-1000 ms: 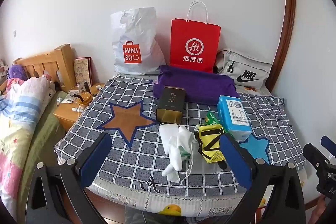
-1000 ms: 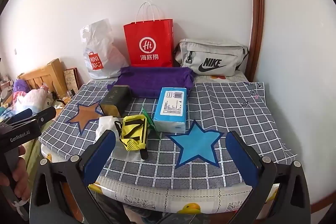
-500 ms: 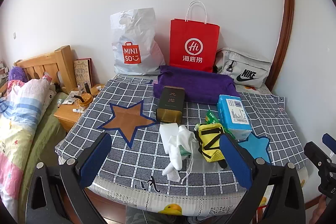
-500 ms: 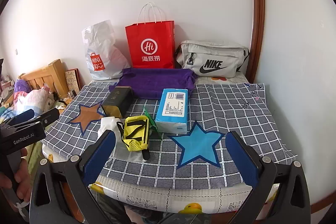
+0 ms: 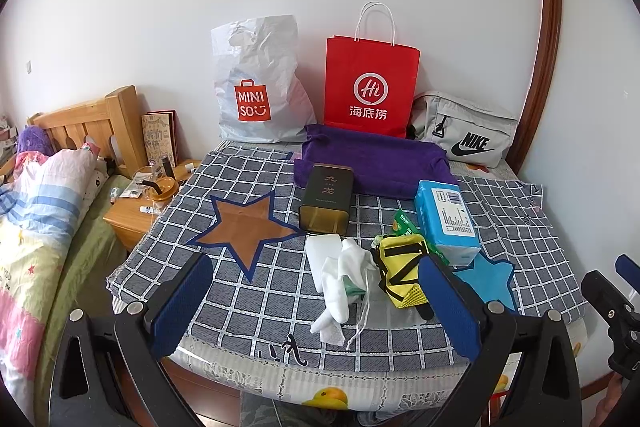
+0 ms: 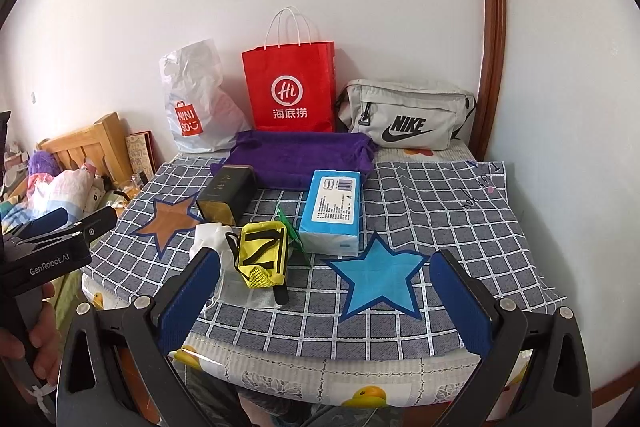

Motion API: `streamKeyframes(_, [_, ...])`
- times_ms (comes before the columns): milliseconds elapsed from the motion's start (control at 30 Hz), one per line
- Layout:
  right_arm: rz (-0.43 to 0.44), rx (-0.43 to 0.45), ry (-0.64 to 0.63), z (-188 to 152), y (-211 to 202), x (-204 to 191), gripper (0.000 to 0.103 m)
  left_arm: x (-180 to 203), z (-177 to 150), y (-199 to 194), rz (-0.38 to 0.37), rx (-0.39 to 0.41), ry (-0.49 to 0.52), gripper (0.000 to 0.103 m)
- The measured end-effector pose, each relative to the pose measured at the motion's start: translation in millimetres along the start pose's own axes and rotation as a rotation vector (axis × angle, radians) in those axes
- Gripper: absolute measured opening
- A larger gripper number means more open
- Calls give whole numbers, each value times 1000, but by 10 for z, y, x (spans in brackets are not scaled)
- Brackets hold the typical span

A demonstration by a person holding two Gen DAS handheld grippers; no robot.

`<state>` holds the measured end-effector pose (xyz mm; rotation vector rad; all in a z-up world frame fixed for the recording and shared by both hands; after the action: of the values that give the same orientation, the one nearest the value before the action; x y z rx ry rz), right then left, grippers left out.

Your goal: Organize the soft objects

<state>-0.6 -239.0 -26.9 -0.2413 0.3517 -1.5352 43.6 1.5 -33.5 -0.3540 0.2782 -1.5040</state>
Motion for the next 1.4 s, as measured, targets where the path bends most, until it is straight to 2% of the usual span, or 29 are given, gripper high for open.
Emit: streamKeyframes(1400, [15,23,-6,46,-82,-27,103,-24,-26,-50,-8,2,5,103])
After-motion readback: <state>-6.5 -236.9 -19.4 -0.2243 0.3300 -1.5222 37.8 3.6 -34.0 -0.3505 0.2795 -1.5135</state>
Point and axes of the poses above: each gripper's, at about its wrist camera, not at the fingertips, and y roughly the way its jaws point, x to its right, z to its top, the point moved 6 cm from there along y, roughly the way its jaws point, and after that the axes turned 15 degrees about x, right-handed, at the moved point
